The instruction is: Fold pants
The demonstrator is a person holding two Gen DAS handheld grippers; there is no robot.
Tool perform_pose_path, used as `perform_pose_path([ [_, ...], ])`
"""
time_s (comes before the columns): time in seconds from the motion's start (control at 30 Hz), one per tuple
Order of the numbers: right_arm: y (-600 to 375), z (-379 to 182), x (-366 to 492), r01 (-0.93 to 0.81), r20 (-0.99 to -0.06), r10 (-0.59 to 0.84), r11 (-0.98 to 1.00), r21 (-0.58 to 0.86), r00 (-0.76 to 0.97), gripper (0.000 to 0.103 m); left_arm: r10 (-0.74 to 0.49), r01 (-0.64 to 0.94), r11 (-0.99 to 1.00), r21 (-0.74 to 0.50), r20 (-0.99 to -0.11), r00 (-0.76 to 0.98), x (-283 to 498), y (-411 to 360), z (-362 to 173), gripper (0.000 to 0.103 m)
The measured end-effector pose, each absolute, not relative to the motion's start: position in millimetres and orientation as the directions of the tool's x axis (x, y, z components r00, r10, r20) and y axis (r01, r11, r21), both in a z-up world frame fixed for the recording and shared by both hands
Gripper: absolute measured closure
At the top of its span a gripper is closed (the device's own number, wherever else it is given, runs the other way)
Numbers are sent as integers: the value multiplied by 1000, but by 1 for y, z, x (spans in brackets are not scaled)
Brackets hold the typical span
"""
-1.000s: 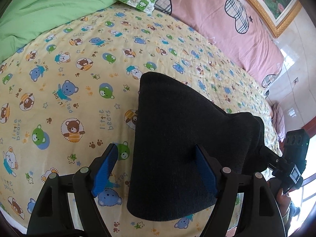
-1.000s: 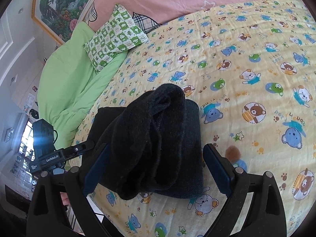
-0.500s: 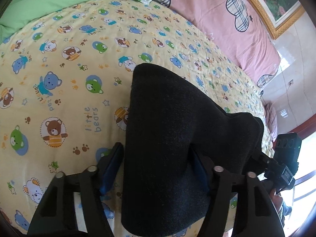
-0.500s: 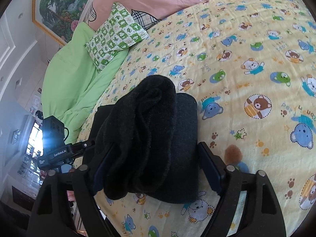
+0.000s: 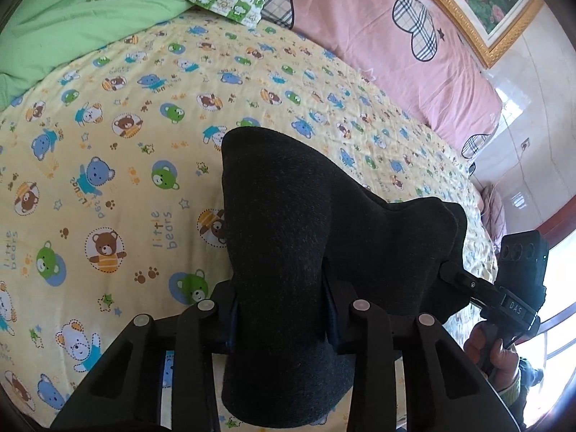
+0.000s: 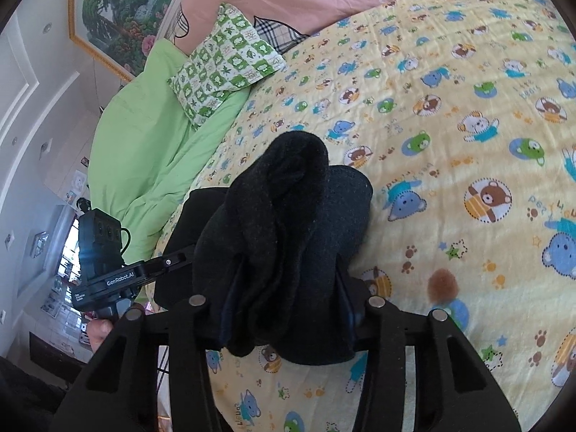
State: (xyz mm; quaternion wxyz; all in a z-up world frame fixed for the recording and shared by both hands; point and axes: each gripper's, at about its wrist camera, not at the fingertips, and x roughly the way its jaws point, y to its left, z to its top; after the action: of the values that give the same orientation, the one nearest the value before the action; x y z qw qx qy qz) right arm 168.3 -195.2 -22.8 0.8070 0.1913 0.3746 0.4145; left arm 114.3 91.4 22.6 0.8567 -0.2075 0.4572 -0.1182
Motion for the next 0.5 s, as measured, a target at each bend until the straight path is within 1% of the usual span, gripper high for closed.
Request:
perform_pose_path([
  [0.3,-182,-1,163,-570,-437,817,577,585,378,58,-370,0,888,-459,-716,593,99,107,40,69],
  [0.5,-162,11,159,-612,-429,831,553,566,354,58,-323,-34,897,-440,-707,629,86,129,53,69],
])
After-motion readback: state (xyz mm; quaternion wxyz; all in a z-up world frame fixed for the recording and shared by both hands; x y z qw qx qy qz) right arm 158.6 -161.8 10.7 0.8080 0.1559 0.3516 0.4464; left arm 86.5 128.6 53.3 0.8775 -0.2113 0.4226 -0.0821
